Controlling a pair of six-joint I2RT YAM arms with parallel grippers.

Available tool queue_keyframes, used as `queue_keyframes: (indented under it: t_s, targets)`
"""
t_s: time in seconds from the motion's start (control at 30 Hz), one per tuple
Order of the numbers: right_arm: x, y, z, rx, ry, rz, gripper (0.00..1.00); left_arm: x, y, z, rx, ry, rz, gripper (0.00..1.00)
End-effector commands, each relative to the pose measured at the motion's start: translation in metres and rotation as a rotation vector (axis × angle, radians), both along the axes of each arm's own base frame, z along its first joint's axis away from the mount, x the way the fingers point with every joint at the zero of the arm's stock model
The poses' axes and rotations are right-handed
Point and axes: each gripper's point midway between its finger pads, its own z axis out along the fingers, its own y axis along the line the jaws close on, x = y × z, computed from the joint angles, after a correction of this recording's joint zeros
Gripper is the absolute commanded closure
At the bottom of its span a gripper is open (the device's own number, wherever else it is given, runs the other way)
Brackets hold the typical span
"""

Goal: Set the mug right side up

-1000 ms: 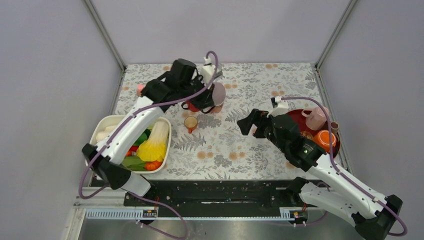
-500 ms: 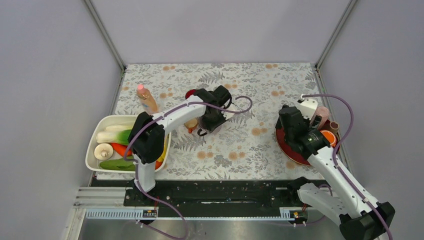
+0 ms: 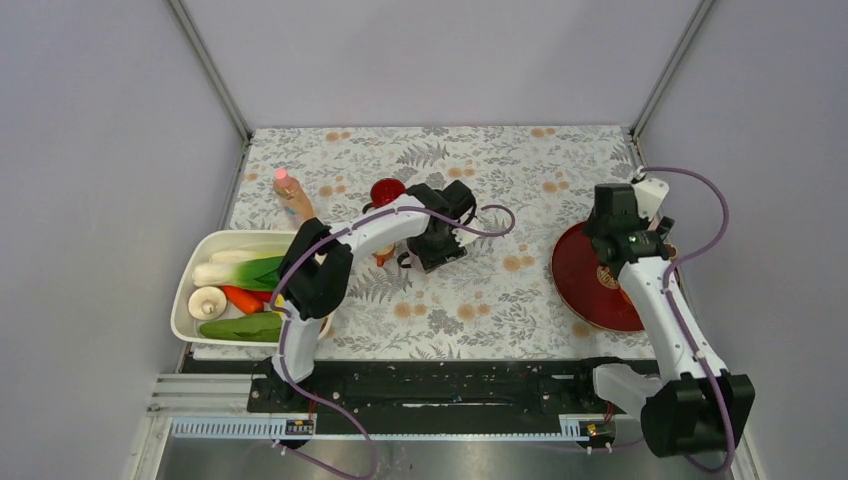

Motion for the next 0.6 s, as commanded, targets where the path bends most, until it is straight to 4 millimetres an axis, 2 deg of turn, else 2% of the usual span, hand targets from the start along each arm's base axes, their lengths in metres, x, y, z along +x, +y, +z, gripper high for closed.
queue_keyframes:
  t_s: [0.0,0.03,0.1,0.27,0.4,0.47,0.57]
  targets:
    - [0.043,-0.017,0.033,0.051,-0.097,-0.016,0.0,0.0,-0.019,0.046,-0.152,-0.039,-0.053,0.43]
    - [0.049,-0.031,0.031,0.055,-0.084,-0.054,0.0,-0.005,-0.022,0.06,-0.196,-0.044,-0.073,0.37]
    - [0.065,-0.041,0.031,0.066,-0.069,-0.07,0.0,-0.015,-0.026,0.081,-0.27,-0.043,-0.11,0.27]
    - [0.107,-0.062,0.015,0.153,0.0,-0.093,0.01,-0.038,-0.022,0.122,-0.392,-0.072,-0.173,0.18]
    - [0.132,-0.074,-0.004,0.179,0.067,-0.089,0.01,-0.053,-0.008,0.129,-0.428,-0.095,-0.199,0.15]
    - [0.137,-0.078,-0.02,0.183,0.127,-0.093,0.01,-0.056,0.0,0.131,-0.431,-0.121,-0.199,0.14]
    - [0.137,-0.082,-0.032,0.177,0.174,-0.092,0.02,-0.054,0.01,0.131,-0.438,-0.152,-0.185,0.14]
